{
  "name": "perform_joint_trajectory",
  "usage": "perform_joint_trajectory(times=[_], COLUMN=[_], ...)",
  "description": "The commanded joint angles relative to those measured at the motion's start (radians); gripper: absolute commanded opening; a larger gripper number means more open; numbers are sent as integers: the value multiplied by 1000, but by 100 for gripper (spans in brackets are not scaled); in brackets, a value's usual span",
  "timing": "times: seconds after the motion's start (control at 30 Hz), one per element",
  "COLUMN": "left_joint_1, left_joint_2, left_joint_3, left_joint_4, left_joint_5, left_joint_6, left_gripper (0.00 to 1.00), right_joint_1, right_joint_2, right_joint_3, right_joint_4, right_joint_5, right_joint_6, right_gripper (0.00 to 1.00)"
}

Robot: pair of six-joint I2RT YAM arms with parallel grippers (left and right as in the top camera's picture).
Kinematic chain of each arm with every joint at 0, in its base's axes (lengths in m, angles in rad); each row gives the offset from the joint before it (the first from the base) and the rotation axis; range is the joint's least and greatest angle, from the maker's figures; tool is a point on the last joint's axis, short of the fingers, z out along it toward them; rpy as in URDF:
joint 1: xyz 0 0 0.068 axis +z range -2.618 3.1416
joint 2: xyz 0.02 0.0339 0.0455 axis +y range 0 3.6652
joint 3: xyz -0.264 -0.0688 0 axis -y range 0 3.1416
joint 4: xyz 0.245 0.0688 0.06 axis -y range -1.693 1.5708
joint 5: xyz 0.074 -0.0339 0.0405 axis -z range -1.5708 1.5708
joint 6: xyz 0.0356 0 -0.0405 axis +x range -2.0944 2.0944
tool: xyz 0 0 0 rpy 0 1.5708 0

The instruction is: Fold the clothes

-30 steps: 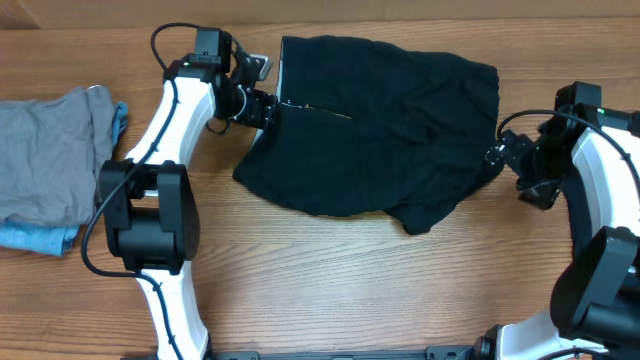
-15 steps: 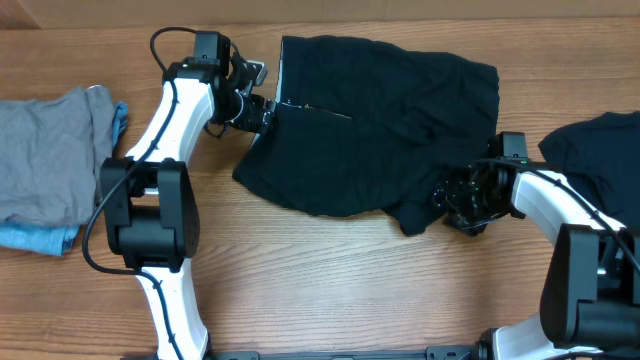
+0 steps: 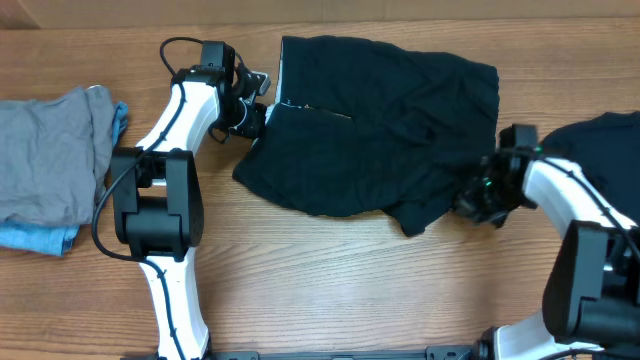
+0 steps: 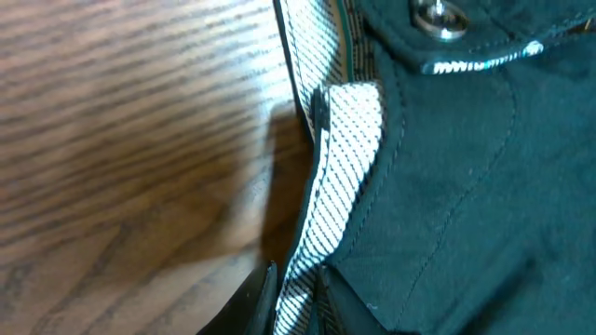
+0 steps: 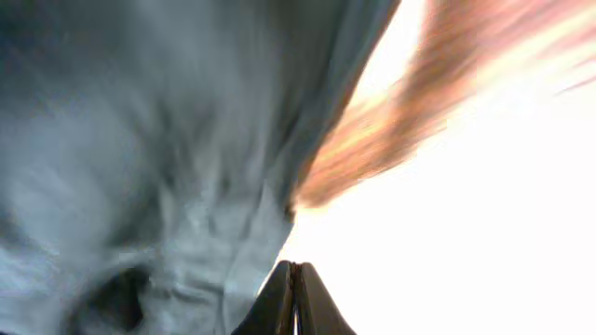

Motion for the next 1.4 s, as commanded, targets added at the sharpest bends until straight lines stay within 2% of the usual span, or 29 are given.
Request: perform_joint_trajectory(times=[0.0,0.07,0.1,0.17,0.27,0.3,0.33,0.4,0.57,0.67,0.77,0.93,0.97,1.07,1.1,1.23,1.37], left_joint_1=[0,0,0,0,0,0,0,0,0,0,1,-1,-1,1,1,1,1], left_joint_2=[9,9,9,9,9,9,9,9,9,7,-6,-6,-6,-6,-6,-6,-6], left_joint_3=[-4,-4,-4,-4,-4,-4,-4,-4,-4,-2,0,0,0,0,0,0,0], left_joint_4=[11,14,14,16,14,15,16,16,-16,-45,-60,-119,-122,-124,-124,-105,-100], left_joint_5=[17,20,20,20,20,20,19,20,20,98,174,84,84,84,84,38,31], left_joint_6=[1,1,1,1,1,1,1,2,2,2,2,17,17,17,17,17,24], left_gripper=[22,19,13,10,13,24,42,58,63,61,44,47,43,7,4,4,4], right_joint_1=[-19,-5,0,0,21,52,72,121,187,190,190,190,190,190,190,190,188], right_joint_2=[-5,-5,-5,-5,-3,-3,-3,-3,-1,-1,-1,-1,-1,-1,-1,-1,-1], right_joint_3=[101,134,136,137,119,98,81,55,-18,-77,-89,-89,-89,-89,-89,-131,-154], right_joint_4=[-55,-85,-85,-53,-16,11,29,65,165,220,234,245,247,241,236,264,254], right_joint_5=[112,101,60,-65,-159,-158,-159,-158,-145,-134,-122,-112,-112,-100,-85,-10,250], right_joint_6=[-18,-41,-40,-44,-93,-125,-142,-176,-175,-175,-175,-175,-175,-175,-175,-160,-29], right_gripper=[4,4,4,4,4,4,4,4,4,4,4,4,4,4,4,4,4])
